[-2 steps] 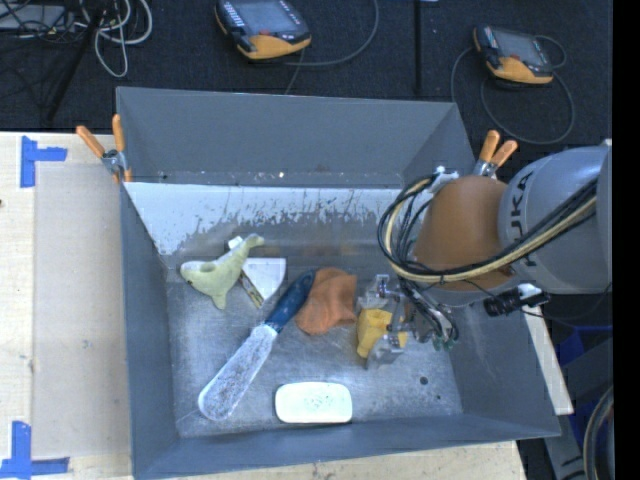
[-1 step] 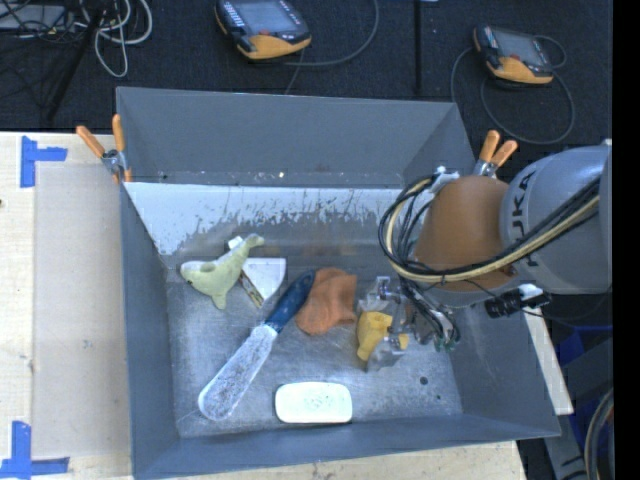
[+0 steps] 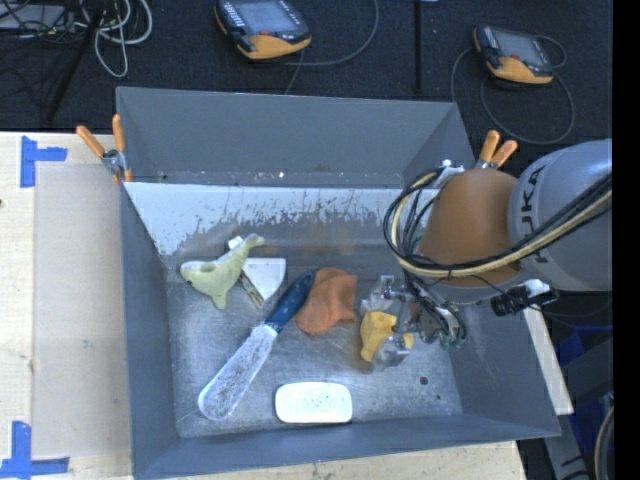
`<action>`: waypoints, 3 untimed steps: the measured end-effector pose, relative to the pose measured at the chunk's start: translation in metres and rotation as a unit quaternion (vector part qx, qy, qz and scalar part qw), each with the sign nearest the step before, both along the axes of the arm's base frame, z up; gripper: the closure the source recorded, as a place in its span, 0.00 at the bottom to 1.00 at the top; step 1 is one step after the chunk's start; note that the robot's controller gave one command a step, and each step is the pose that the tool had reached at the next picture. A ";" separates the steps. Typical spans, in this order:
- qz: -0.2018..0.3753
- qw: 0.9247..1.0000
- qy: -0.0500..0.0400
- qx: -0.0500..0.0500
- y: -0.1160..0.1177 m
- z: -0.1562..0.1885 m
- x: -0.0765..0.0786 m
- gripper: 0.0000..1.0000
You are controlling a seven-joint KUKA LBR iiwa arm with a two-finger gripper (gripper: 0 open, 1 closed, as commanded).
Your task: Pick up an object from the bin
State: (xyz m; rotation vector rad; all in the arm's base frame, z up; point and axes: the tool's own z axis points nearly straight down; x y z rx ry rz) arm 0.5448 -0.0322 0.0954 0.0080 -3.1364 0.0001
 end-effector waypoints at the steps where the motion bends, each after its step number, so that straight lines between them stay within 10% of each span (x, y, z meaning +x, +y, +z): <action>1: 0.000 1.000 -0.002 0.000 0.000 0.018 0.002 1.00; 3: 0.000 1.000 -0.003 0.000 0.000 0.042 0.002 1.00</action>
Offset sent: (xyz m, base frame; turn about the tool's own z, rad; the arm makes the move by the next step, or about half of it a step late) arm 0.0001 0.0002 0.0115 0.0000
